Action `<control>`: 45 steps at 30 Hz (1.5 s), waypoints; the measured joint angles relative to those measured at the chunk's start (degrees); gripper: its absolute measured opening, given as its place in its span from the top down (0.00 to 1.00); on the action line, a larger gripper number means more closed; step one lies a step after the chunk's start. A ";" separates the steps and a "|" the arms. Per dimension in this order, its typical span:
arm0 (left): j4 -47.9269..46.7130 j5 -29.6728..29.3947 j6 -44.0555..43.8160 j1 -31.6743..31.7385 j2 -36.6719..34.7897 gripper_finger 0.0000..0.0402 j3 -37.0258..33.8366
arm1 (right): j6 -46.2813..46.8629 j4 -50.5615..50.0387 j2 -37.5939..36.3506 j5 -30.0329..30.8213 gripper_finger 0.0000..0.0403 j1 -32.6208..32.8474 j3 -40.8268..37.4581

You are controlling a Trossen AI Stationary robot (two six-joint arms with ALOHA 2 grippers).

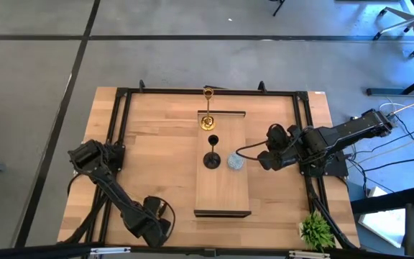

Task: Pick & Place candle stick holders
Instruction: Put the red brown scented candle on the shelf

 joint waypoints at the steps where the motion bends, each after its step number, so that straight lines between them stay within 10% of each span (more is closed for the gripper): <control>1: 0.60 0.00 -0.01 0.00 0.00 0.19 0.00 | 0.00 0.02 0.00 -0.02 0.98 0.02 0.00; 12: -0.77 -1.54 -0.53 0.00 -1.95 0.28 0.06 | -0.02 0.04 0.02 -2.15 0.98 0.01 0.00; 24: -20.93 -19.04 0.04 -0.33 -11.25 0.28 9.34 | -0.95 -0.16 -0.20 -7.19 0.98 0.06 3.90; 45: -29.19 -44.57 49.70 7.98 -13.94 0.28 22.29 | 3.65 28.09 0.43 -13.75 0.97 8.59 16.84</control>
